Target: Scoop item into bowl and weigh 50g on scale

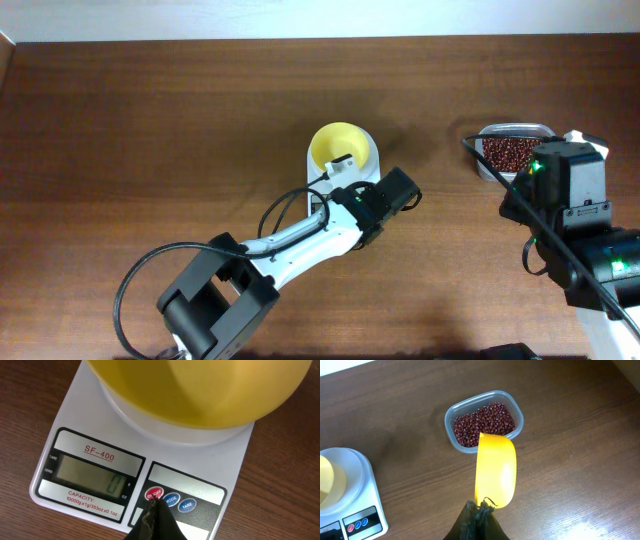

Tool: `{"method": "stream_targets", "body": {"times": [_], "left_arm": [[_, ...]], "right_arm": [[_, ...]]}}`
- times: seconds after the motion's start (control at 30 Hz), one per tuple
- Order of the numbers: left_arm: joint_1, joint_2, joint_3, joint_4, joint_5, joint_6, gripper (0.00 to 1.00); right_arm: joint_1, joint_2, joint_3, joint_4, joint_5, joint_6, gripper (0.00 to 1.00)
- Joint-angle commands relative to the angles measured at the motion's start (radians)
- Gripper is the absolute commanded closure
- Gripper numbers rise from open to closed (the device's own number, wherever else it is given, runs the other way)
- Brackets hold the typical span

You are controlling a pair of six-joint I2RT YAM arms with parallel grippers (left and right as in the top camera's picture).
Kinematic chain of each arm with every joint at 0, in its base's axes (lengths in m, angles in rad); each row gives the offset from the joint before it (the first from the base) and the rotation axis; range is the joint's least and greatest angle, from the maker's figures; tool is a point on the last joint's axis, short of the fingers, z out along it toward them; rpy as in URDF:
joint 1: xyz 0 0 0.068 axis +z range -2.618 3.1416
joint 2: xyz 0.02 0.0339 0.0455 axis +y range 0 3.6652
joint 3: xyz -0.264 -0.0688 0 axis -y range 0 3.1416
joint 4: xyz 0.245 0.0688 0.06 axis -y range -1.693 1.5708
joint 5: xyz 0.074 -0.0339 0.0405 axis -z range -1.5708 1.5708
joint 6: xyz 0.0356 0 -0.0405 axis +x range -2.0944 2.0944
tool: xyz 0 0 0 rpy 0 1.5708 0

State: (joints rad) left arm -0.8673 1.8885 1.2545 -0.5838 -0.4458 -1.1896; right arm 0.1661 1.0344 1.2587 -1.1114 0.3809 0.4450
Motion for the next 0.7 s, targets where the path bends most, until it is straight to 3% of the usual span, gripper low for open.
{"method": "stream_targets", "body": {"times": [0.0,0.2,0.37,0.53,0.67], "left_arm": [[0.003,-0.024,-0.009,-0.004,-0.015,0.016,1.0],[0.003,-0.024,-0.009,-0.004,-0.015,0.017,1.0],[0.009,-0.024,-0.008,0.008,-0.015,0.098,1.0],[0.043,-0.041,-0.008,0.003,-0.005,0.395,1.0],[0.143,-0.14,-0.008,-0.035,0.165,0.495,1.0]], "right_arm": [[0.003,0.0,0.021,0.001,0.016,0.008,0.96],[0.003,0.0,0.021,0.001,0.016,0.008,0.96],[0.003,0.0,0.021,0.005,0.016,0.007,0.96],[0.003,0.0,0.021,0.01,0.016,0.008,0.96],[0.003,0.001,0.021,0.028,0.025,0.007,0.96]]}}
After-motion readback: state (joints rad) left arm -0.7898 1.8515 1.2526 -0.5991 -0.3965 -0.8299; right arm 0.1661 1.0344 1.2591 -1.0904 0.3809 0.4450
